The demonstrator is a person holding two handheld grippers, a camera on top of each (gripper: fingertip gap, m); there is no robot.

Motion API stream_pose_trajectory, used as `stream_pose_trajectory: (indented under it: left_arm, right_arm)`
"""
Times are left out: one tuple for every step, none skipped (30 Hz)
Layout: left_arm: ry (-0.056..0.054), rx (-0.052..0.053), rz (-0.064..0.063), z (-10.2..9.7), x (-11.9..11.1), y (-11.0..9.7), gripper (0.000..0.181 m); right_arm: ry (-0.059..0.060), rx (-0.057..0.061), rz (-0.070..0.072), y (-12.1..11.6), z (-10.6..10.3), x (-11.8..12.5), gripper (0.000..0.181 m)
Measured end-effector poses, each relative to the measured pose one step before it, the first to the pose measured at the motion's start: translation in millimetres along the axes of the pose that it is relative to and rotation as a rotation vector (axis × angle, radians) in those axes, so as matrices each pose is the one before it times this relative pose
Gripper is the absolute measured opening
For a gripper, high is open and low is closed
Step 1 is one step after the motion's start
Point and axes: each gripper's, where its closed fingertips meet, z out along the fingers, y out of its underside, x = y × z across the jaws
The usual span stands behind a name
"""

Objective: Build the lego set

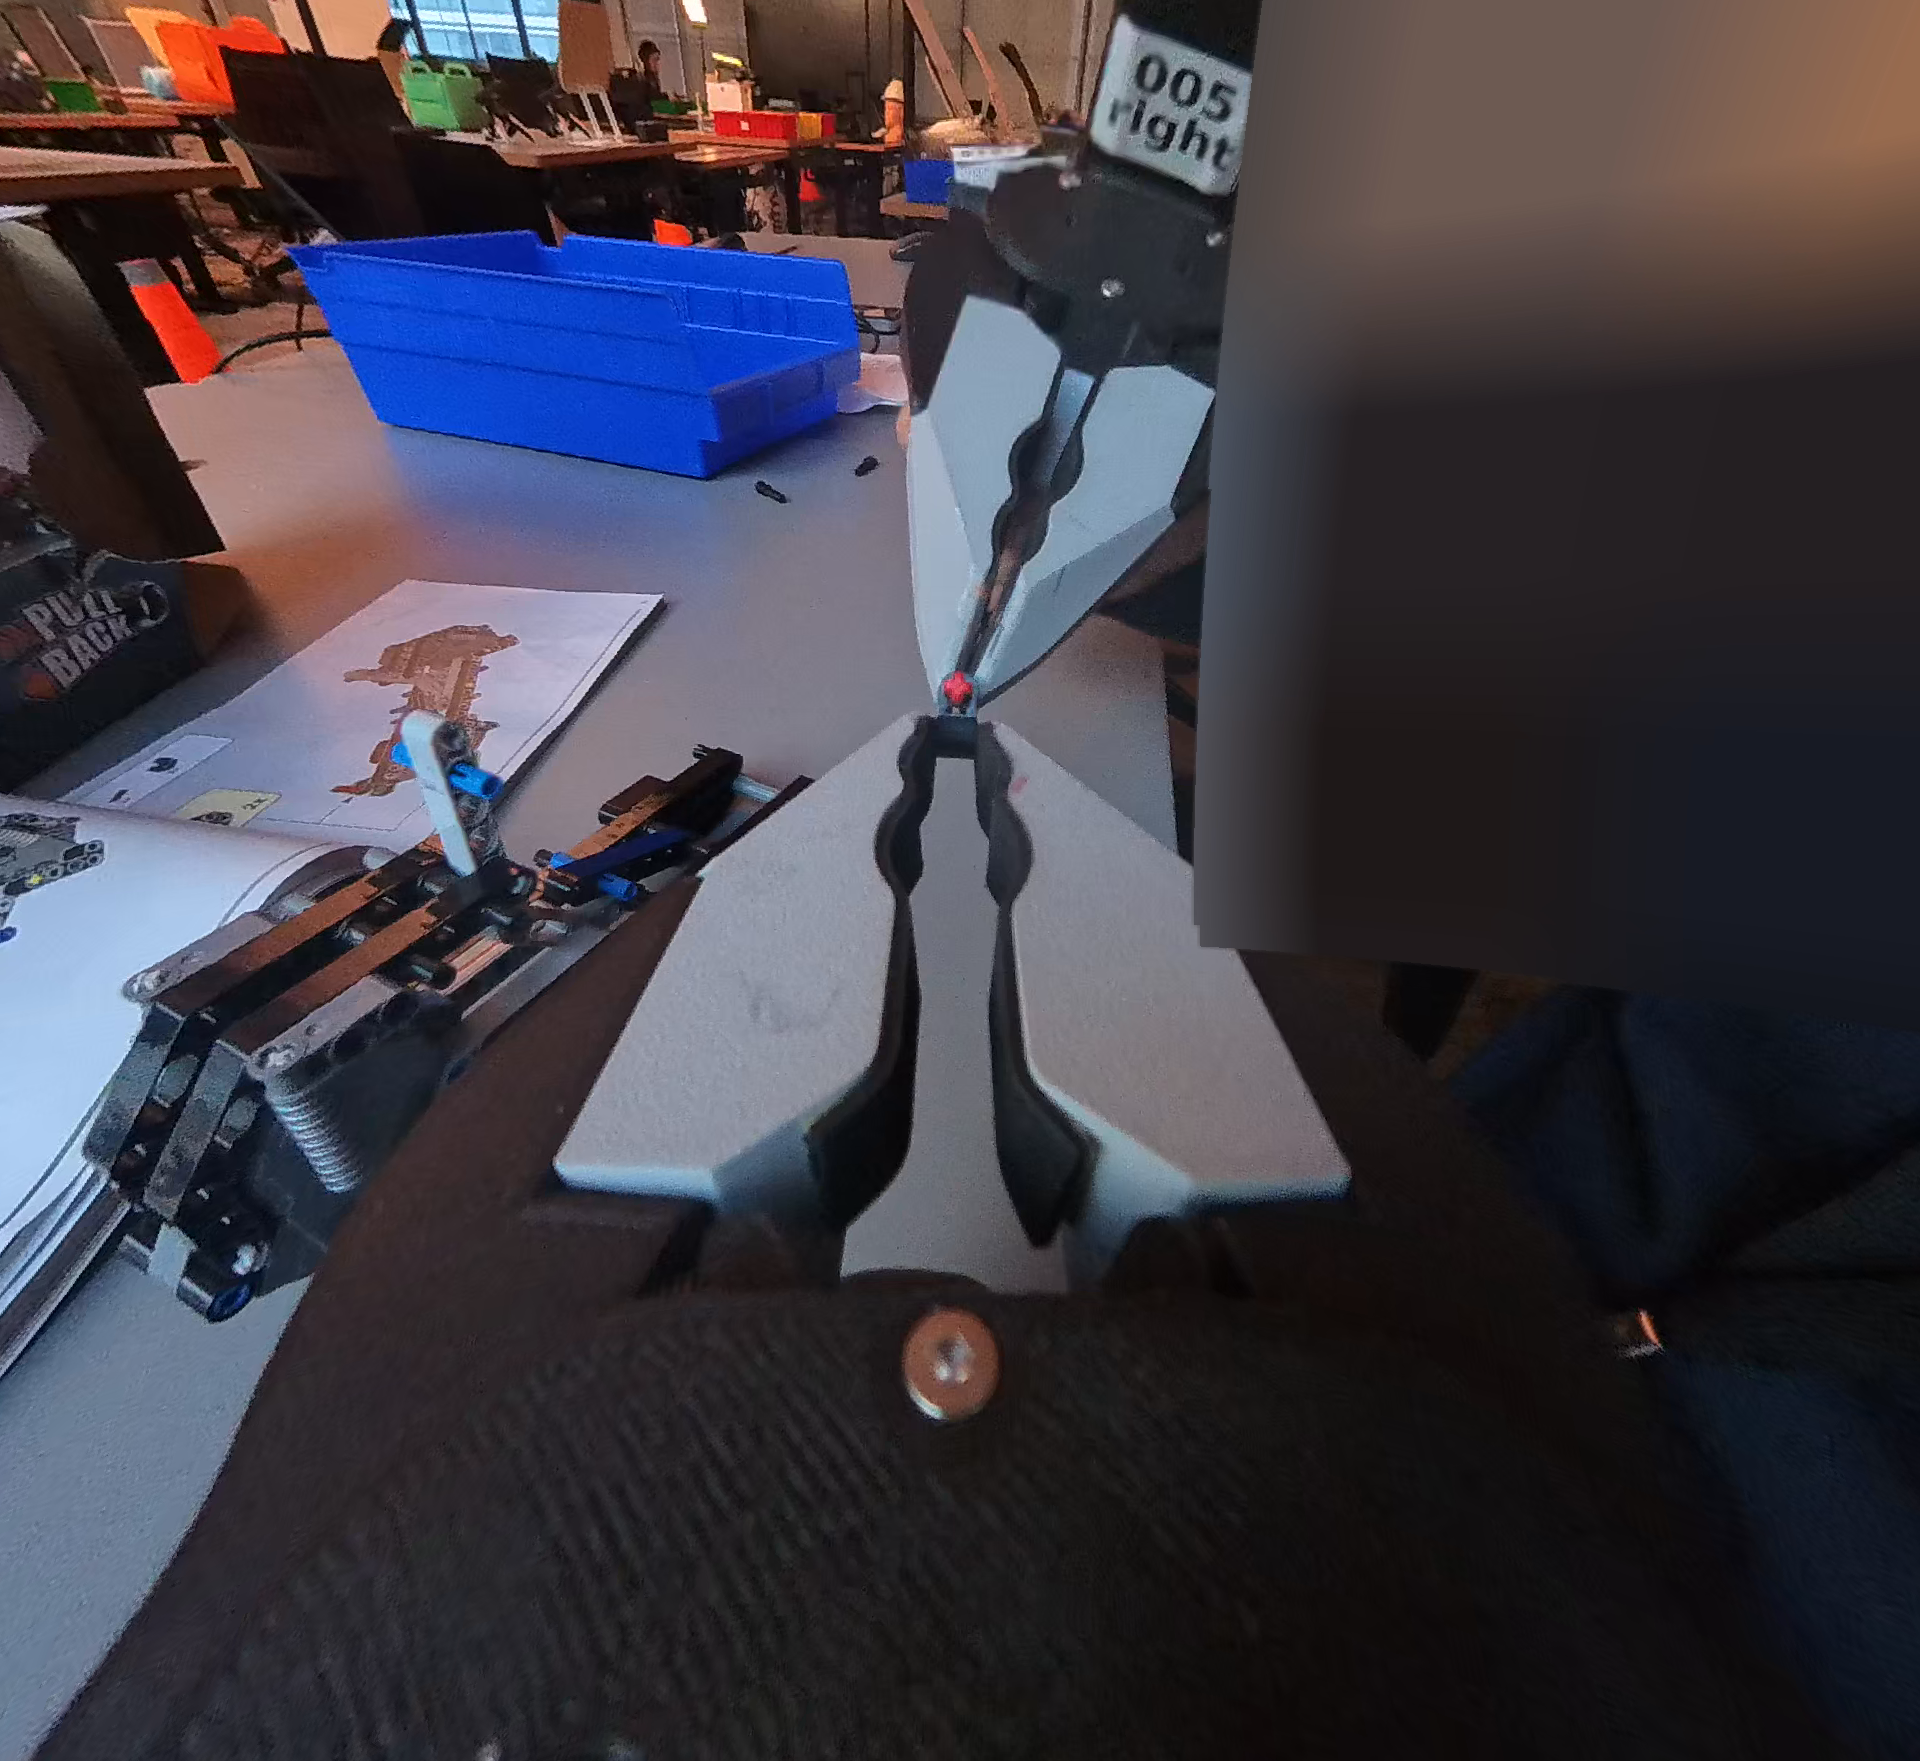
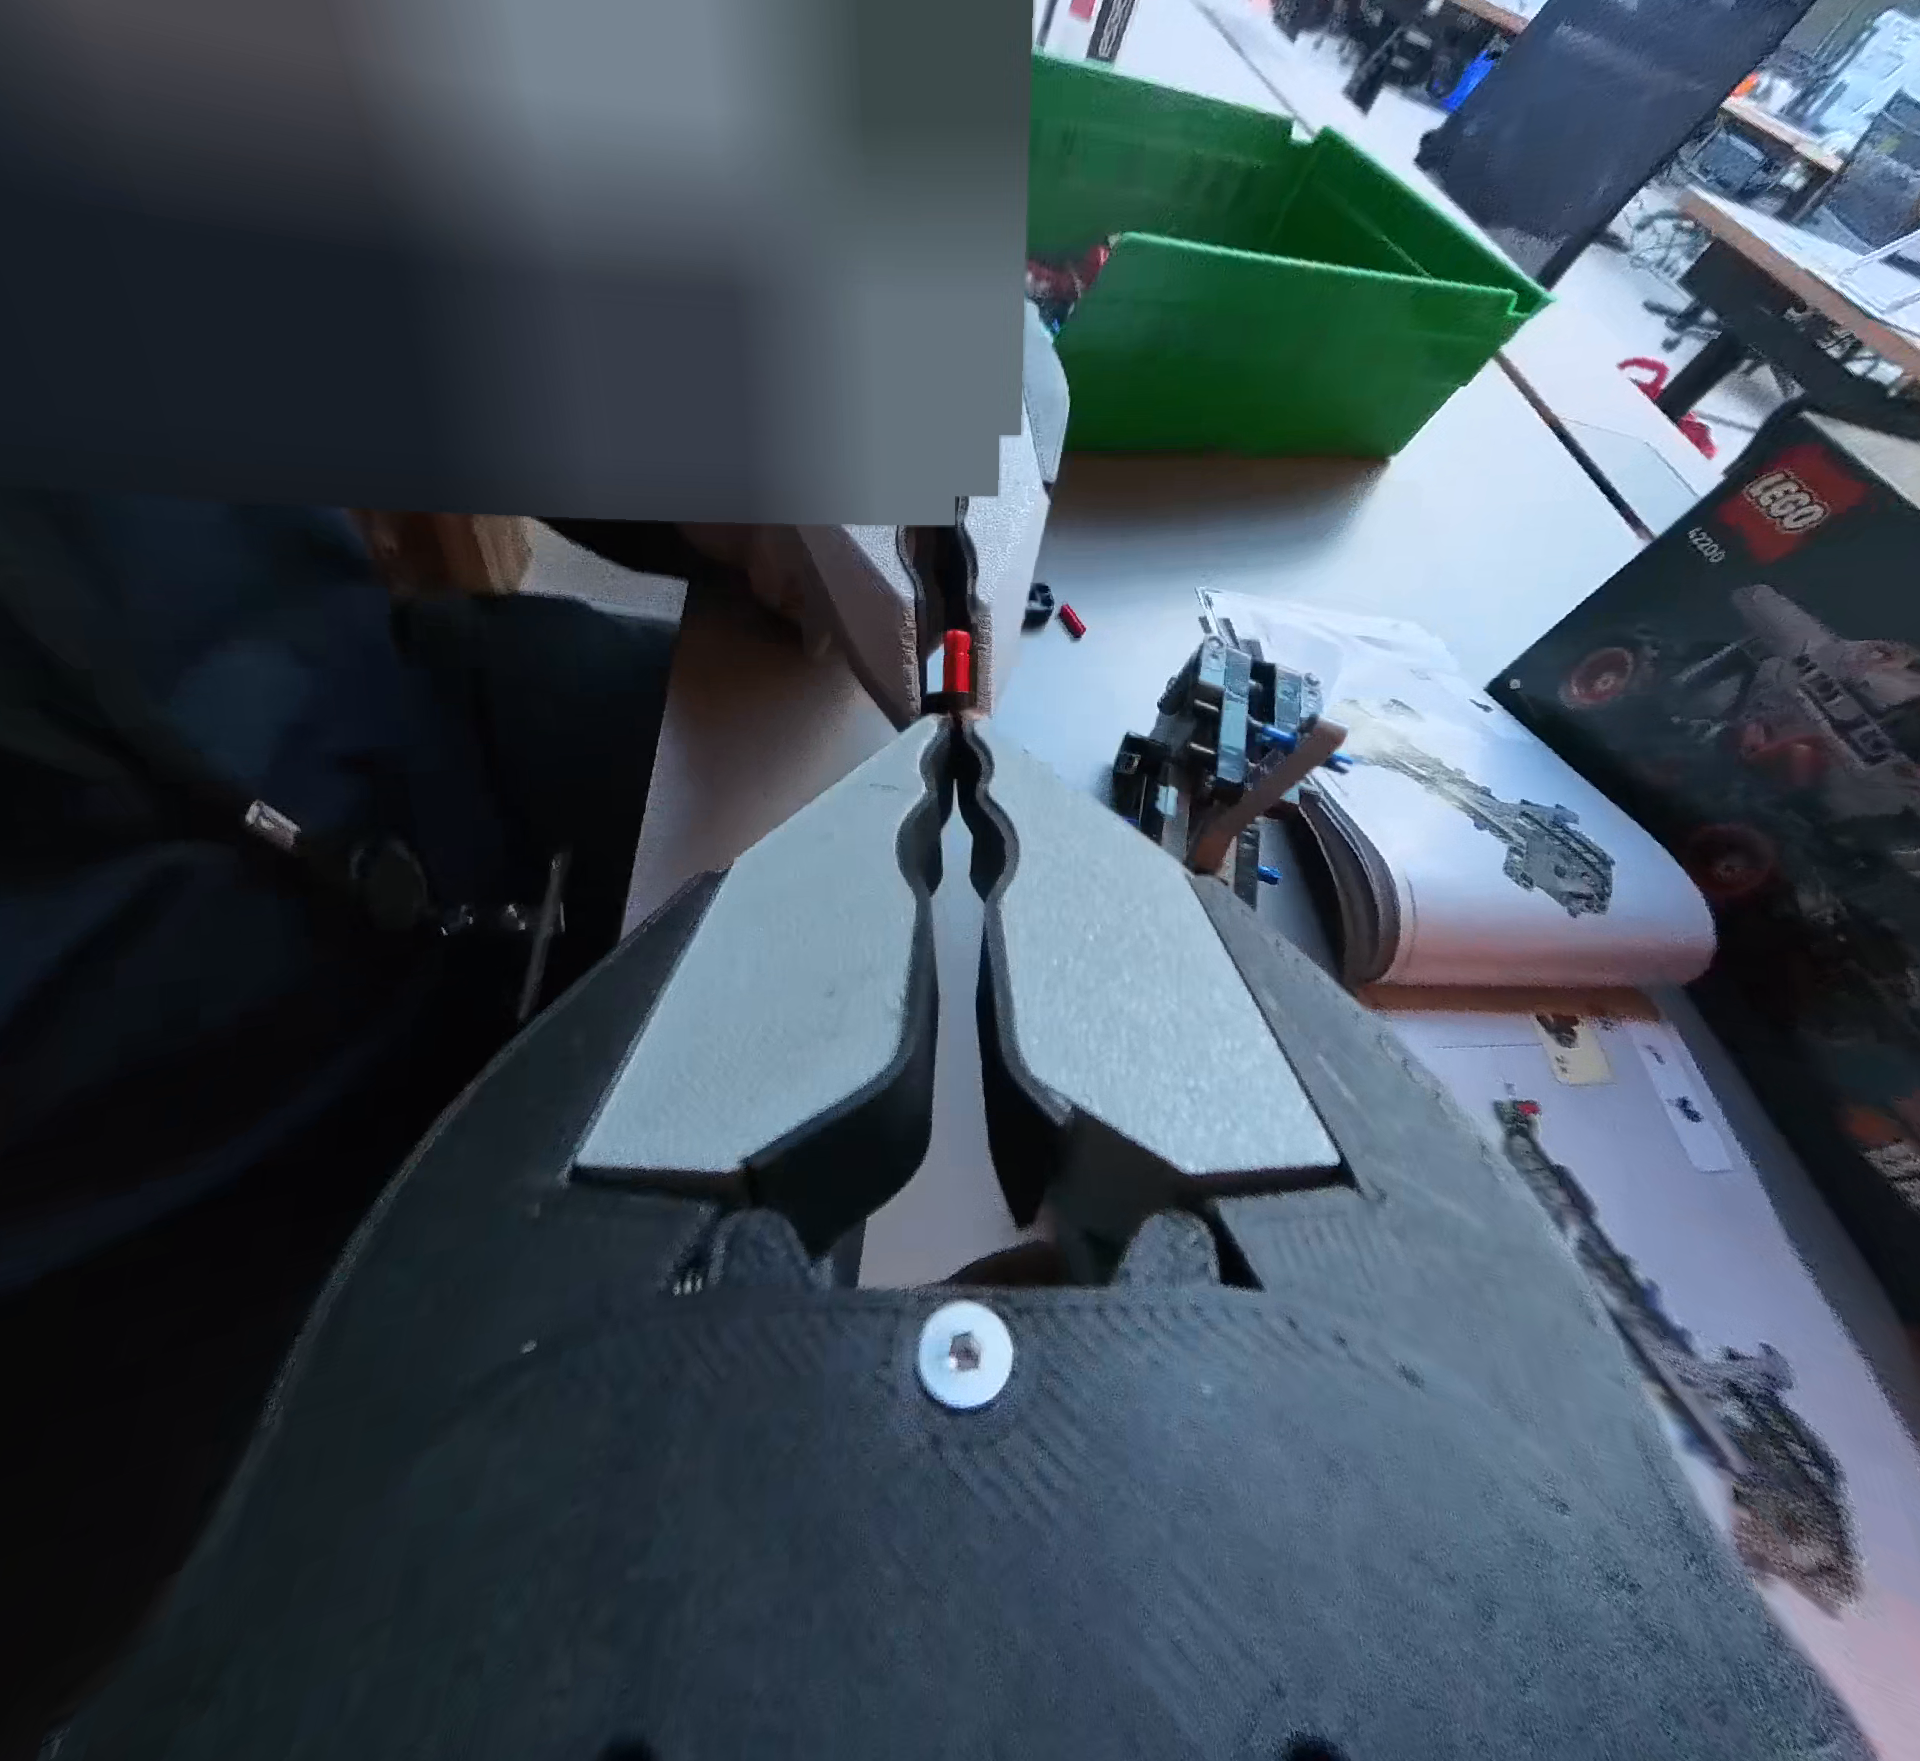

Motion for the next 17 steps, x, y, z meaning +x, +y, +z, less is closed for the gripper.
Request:
stream_pose_trajectory:
  left_arm:
    - [-0.0019, 0.0012, -0.0027, 0.04, -0.5, -0.18, 0.004]
    - [-0.0007, -0.0023, 0.0034, 0.75, 0.28, 0.24, 0.004]
    - [-0.0003, -0.0046, 0.0078, 0.94, 0.7, 0.55, 0.004]
    - [-0.0025, -0.0033, 0.0071, 0.47, 0.5, 0.42, 0.004]
    - [-0.0019, 0.0042, -0.0008, -0.37, -0.35, -0.61, 0.004]
    - [0.0046, 0.0044, -0.0122, -0.41, -0.64, -0.6, 0.004]
    - [0.0171, -0.0086, -0.019, 0.33, 0.01, 1.08, 0.004]
    - [0.0129, -0.0342, -0.0218, 1.1, -1.2, 4.42, 0.005]
    - [-0.0003, -0.0393, -0.0203, 1.19, -3.68, 5.0, 0.005]
    - [0.0008, -0.0401, -0.0194, 1.17, -3.94, 4.99, 0.005]
    - [0.0121, -0.0541, -0.027, 1.59, -2.8, 6.49, 0.005]
    - [0.0078, -0.0486, -0.0245, 1.49, -2.98, 5.19, 0.005]
    - [0.0123, -0.0353, -0.0114, 1.38, -1.06, 3.05, 0.005]
    - [0.0188, -0.045, -0.0059, 1.57, 0.89, 3.67, 0.005]
    - [0.0053, -0.0569, 0.0013, 1.66, 0.14, 5.06, 0.005]
    - [-0.0098, -0.0648, 0.015, 1.53, -0.81, 5.74, 0.005]
    - [-0.0166, -0.0731, 0.0274, 1.42, -0.69, 6.59, 0.005]
  right_arm:
    - [-0.0076, 0.0234, 0.0304, -0.07, -0.07, 0.35, 0.0]
    - [-0.014, 0.0132, 0.0226, 0.05, -0.86, -0.29, 0.0]
    - [-0.0125, 0.0051, 0.0126, -0.24, -1.68, -0.47, 0.0]
    - [-0.0032, 0.0009, 0.0061, -0.22, -2.2, 0.32, 0.0]
    - [0.0091, 0.002, 0.0038, -0.52, -3.31, 2.19, 0.009]
    - [0.0138, 0.0066, 0.0067, -0.57, -4.14, 2.76, 0.013]
    - [0.0082, 0.0147, 0.0087, -1.02, -4.46, 1.98, 0.013]
    - [0.0073, 0.0141, 0.0121, -0.46, -4.0, 1.6, 0.014]
    - [0.0104, 0.0057, 0.0143, 1.06, -3.13, 1.84, 0.014]
    - [0.0142, -0.0014, 0.0162, 2.61, -2.3, 2.33, 0.015]
    - [0.0141, -0.0046, 0.0196, 3.53, -1.56, 2.27, 0.015]
    - [0.0059, -0.0019, 0.0213, 3.44, -0.62, 1.17, 0.015]
    - [-0.0028, 0.0009, 0.0199, 3.36, 0.34, -0.45, 0.016]
    - [-0.0047, -0.0034, 0.0163, 3.99, 1.13, -1.2, 0.016]
    - [0.0019, -0.0135, 0.0104, 5.27, 1.76, -0.7, 0.017]
    - [0.0086, -0.0225, 0.0014, 6.44, 1.8, -0.26, 0.017]
    - [0.008, -0.0223, -0.0062, 6.48, 1.59, -0.69, 0.017]
